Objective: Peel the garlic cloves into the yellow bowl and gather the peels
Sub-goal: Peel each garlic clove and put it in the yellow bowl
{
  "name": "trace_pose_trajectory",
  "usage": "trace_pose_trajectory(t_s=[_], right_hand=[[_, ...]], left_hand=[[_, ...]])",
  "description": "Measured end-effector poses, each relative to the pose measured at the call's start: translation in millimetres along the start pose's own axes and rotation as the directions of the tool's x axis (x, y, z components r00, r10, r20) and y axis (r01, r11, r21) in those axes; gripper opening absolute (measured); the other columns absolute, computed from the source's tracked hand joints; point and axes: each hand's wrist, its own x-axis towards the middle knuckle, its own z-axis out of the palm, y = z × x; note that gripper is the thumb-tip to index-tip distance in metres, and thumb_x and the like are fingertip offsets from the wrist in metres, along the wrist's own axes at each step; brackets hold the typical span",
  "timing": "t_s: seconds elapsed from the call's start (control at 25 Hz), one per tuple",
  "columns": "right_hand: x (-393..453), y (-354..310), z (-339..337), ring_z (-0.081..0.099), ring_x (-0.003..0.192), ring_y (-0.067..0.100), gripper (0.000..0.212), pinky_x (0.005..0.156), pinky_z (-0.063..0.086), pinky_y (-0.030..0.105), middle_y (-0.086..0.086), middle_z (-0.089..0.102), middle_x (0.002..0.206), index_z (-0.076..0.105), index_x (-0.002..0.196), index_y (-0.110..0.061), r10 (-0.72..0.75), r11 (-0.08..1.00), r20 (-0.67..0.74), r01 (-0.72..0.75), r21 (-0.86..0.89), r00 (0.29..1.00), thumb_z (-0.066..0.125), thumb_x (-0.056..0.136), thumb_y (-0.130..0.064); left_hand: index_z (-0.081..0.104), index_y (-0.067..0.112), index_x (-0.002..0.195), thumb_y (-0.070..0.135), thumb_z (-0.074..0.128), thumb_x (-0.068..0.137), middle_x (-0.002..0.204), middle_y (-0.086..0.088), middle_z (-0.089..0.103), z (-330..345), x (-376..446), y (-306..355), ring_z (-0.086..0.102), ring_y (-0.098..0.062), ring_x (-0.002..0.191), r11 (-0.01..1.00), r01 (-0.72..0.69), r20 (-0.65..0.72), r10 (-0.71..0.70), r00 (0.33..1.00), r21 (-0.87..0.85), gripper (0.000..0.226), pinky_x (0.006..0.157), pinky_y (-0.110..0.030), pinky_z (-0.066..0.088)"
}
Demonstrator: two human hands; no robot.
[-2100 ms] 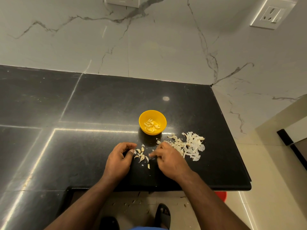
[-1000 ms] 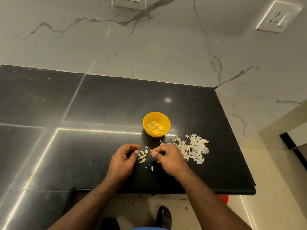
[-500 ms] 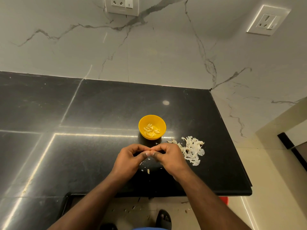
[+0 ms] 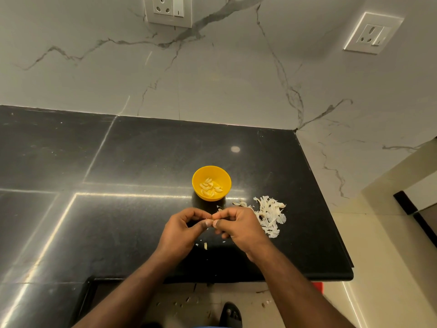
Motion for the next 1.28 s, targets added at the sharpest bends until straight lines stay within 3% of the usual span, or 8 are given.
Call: trace_pose_trajectory(t_s=[0.12,0.24,0.48,0.68,1.04,1.28], right_hand=[[1,2,2,0.065,0.062,0.014,0.001,0.063,0.052,0.033,0.009,0.074,0.074,0.078,0.081,-0.018,0.005,0.99,-0.025,-0.008,-0.139,1.0,0.078,0.082,-0.018],[3,3,3,0.065,0.059,0.011,0.011,0.063,0.053,0.034,0.004,0.073,0.07,0.076,0.076,-0.019,0.053,0.97,-0.026,-0.058,-0.235,0.998,0.069,0.084,-0.017],[2,5,9,0.062,0.058,0.014,0.016,0.068,0.057,0.044,0.008,0.072,0.067,0.071,0.07,-0.012,0.067,0.958,-0.07,-0.084,-0.273,0.995,0.064,0.08,-0.022],[2,3,11,0.068,0.065,0.024,0.018,0.071,0.06,0.053,0.002,0.071,0.064,0.071,0.067,-0.014,0.022,0.95,-0.099,-0.051,-0.307,0.995,0.062,0.07,-0.03],[-3,-4,7,0.068,0.065,0.022,0.016,0.069,0.059,0.05,0.003,0.071,0.066,0.069,0.066,-0.013,-0.012,0.936,-0.099,-0.024,-0.352,0.995,0.064,0.074,-0.026],[-4,-9,7,0.069,0.067,0.023,0.017,0.067,0.059,0.05,0.002,0.07,0.065,0.067,0.061,-0.016,-0.03,0.919,-0.102,-0.013,-0.394,0.994,0.065,0.073,-0.027]], left_hand=[[0.076,0.03,0.091,0.018,0.076,0.087,0.086,0.017,0.073,3,-2,-4,0.067,-0.003,0.086,0.978,-0.092,-0.015,0.097,0.995,0.188,0.013,0.07,-0.017,0.052],[0.077,0.027,0.093,0.013,0.076,0.087,0.086,0.017,0.07,4,-4,-7,0.063,-0.002,0.089,0.914,-0.219,-0.009,0.236,0.972,0.343,0.016,0.07,-0.013,0.049],[0.071,0.023,0.085,0.004,0.076,0.083,0.086,0.015,0.066,3,-6,-11,0.062,-0.004,0.083,0.799,-0.4,0.071,0.414,0.908,0.449,0.019,0.07,-0.011,0.047],[0.073,0.024,0.082,0.002,0.074,0.081,0.083,0.017,0.068,5,-9,-6,0.065,-0.006,0.084,0.855,-0.347,-0.001,0.377,0.926,0.386,0.022,0.07,-0.012,0.047],[0.076,0.024,0.086,0.007,0.074,0.084,0.085,0.015,0.073,9,-11,-4,0.07,-0.01,0.082,0.925,-0.27,-0.035,0.29,0.956,0.268,0.018,0.071,-0.027,0.057],[0.075,0.026,0.086,0.007,0.075,0.085,0.084,0.014,0.073,9,-13,-4,0.07,-0.012,0.082,0.937,-0.256,-0.04,0.273,0.961,0.238,0.019,0.071,-0.029,0.058]])
